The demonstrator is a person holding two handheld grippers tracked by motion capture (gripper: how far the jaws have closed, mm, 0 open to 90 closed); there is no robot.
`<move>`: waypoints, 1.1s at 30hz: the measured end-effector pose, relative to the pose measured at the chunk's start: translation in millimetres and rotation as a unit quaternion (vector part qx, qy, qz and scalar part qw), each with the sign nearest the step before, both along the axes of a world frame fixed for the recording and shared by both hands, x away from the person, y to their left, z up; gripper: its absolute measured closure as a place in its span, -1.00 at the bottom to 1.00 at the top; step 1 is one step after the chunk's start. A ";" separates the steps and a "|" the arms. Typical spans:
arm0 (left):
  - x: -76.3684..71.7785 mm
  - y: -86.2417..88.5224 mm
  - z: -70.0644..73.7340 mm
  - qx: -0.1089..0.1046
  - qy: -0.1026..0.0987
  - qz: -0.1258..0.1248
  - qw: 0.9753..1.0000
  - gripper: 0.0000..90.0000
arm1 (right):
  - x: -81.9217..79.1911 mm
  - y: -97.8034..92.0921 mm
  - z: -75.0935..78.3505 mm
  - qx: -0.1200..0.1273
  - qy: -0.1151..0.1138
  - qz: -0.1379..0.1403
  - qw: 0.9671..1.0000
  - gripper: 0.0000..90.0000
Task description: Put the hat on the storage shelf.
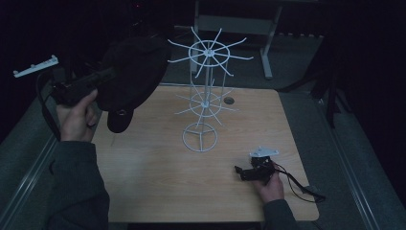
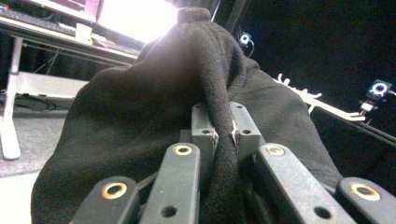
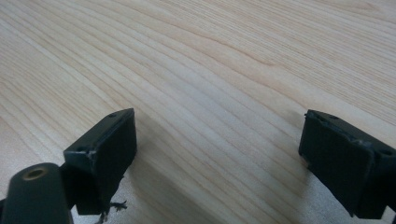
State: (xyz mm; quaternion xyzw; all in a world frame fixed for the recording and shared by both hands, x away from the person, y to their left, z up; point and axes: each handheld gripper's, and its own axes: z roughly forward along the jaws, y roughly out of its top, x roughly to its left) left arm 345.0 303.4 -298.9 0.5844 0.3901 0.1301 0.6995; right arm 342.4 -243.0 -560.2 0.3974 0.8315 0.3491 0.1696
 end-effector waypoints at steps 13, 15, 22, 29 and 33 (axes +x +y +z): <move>-8.2 4.4 3.8 -0.013 -0.018 -0.008 1.000 0.88 | 0.0 0.0 0.0 0.000 0.000 0.000 1.000 -0.76; -8.2 6.0 3.9 -0.021 -0.020 -0.006 1.000 0.88 | 0.0 0.0 0.0 0.000 0.000 0.000 1.000 -0.76; -10.0 8.4 5.5 -0.039 -0.030 -0.006 0.999 0.88 | 0.0 0.0 0.0 0.000 0.000 0.000 1.000 -0.76; -8.2 8.9 7.0 -0.062 -0.037 0.004 0.997 0.88 | 0.0 0.0 0.0 0.000 0.000 0.000 1.000 -0.76; -2.9 7.3 7.9 -0.062 -0.033 0.007 0.998 0.87 | 0.0 0.0 0.0 0.000 0.000 0.000 1.000 -0.76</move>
